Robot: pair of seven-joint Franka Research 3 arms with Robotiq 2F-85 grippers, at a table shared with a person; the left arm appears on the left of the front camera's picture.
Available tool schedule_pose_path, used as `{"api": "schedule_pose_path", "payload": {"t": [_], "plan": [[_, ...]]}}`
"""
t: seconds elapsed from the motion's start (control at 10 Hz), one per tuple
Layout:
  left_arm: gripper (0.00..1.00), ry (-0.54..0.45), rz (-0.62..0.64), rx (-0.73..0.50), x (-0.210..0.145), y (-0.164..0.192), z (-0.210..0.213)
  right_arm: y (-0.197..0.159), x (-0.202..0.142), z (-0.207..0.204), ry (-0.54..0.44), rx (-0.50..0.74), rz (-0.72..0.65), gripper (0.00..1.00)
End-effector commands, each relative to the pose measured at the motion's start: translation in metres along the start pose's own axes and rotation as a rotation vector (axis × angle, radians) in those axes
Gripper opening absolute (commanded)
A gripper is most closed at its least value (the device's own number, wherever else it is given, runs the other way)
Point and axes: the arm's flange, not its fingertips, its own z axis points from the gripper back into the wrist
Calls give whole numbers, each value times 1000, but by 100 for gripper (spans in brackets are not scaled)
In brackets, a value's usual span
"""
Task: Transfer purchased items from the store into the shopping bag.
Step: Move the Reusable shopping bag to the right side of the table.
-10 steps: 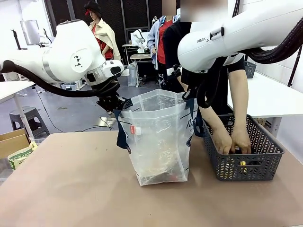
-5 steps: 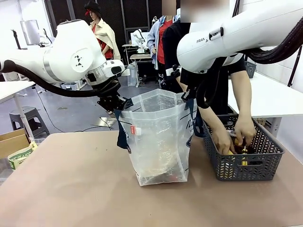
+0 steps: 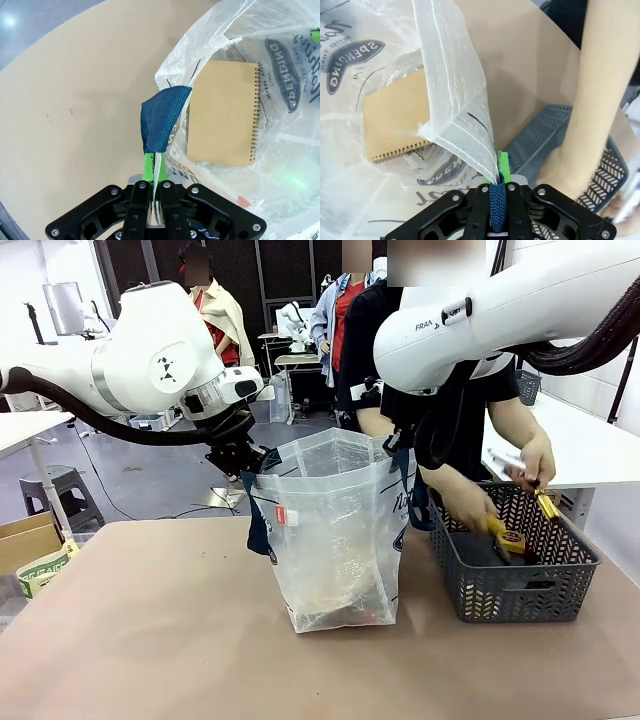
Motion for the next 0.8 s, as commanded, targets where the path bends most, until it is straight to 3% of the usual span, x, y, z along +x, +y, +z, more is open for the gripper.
{"api": "schedule_pose_path", "payload": {"t": [0.0,0.7], "plan": [[0,1,4,1,-1,2,0,-2,-1,0,0,-1,-4,0],[0,1,4,1,-1,2,0,-2,-1,0,0,-1,-4,0]]}}
